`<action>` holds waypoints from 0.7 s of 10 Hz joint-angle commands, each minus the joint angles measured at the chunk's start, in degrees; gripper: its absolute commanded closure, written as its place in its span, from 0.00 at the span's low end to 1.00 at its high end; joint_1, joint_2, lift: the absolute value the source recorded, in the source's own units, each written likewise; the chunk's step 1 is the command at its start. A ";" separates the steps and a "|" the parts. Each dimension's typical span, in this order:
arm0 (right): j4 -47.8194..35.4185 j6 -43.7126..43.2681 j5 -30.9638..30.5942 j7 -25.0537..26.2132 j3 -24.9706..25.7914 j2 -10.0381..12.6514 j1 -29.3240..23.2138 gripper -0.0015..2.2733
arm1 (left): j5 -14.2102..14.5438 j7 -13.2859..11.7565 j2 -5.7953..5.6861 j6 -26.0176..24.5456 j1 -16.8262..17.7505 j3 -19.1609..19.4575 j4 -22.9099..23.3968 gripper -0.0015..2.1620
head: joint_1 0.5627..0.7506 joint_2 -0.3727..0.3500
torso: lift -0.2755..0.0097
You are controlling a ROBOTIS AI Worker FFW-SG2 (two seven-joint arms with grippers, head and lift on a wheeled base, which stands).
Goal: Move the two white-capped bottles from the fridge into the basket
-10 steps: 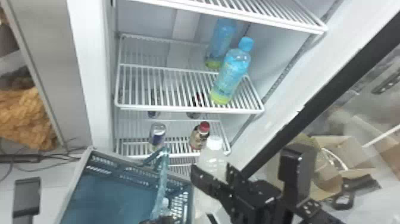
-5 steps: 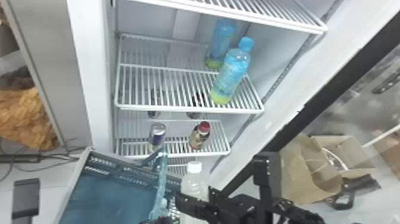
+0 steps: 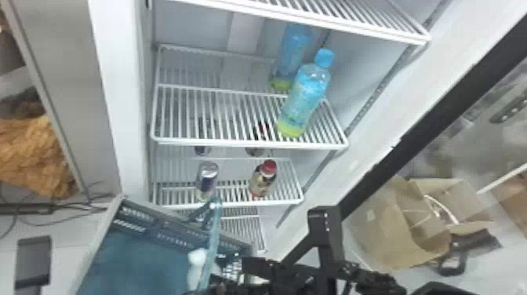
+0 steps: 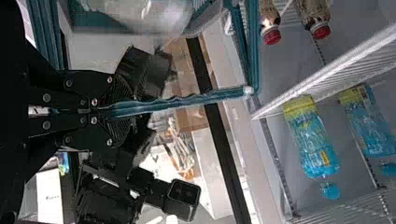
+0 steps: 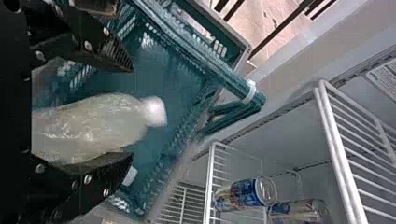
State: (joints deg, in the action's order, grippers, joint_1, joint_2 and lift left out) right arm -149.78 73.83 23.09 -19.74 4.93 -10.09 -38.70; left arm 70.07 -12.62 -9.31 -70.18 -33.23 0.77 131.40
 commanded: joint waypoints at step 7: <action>-5.26 -16.74 -8.12 1.37 1.36 2.26 -3.77 0.10 | -0.03 -0.13 0.35 0.01 -0.65 0.60 0.29 0.55 | 0.70 0.03 | 0.97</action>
State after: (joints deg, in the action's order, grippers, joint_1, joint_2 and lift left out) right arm -154.55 59.70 15.48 -18.39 6.36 -7.93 -42.02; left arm 70.05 -12.74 -8.97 -70.17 -33.85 1.37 131.66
